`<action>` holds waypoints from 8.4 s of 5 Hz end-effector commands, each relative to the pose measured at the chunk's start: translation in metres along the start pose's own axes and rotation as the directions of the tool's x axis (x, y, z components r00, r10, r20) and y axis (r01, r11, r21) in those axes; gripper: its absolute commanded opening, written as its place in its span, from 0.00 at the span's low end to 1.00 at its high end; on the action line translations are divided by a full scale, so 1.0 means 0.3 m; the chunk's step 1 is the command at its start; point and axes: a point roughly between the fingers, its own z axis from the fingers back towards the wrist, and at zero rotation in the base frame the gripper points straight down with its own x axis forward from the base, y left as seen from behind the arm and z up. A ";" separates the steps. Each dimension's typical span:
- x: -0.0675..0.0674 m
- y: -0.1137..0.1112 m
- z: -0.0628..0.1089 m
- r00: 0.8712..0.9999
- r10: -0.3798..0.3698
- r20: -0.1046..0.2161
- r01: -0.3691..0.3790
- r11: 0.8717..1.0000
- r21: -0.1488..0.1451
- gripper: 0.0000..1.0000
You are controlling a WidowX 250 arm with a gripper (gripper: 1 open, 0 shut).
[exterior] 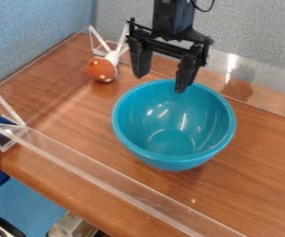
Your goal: Put the mushroom in the blue bowl
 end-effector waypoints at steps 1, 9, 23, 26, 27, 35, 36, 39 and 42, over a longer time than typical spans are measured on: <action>0.008 0.016 -0.019 1.000 0.024 -0.013 -0.024 1.000 -0.012 1.00; 0.208 0.457 -0.100 0.894 0.447 -0.035 -0.448 0.890 -0.079 1.00; 0.290 0.611 -0.179 0.837 0.544 -0.061 -0.547 0.832 -0.097 0.00; 0.267 0.611 -0.131 0.847 0.531 -0.036 -0.531 0.840 -0.107 0.00; 0.258 0.611 -0.112 0.851 0.525 -0.026 -0.525 0.844 -0.111 0.00; 0.115 0.253 0.180 0.975 0.208 0.082 -0.186 0.958 -0.216 0.00; 0.104 0.168 0.136 0.989 0.137 0.060 -0.123 0.972 -0.201 0.00; -0.004 -0.080 0.096 0.995 -0.097 0.025 0.100 0.980 -0.173 0.00; -0.009 -0.077 -0.006 0.989 -0.137 -0.060 0.128 0.982 -0.139 0.00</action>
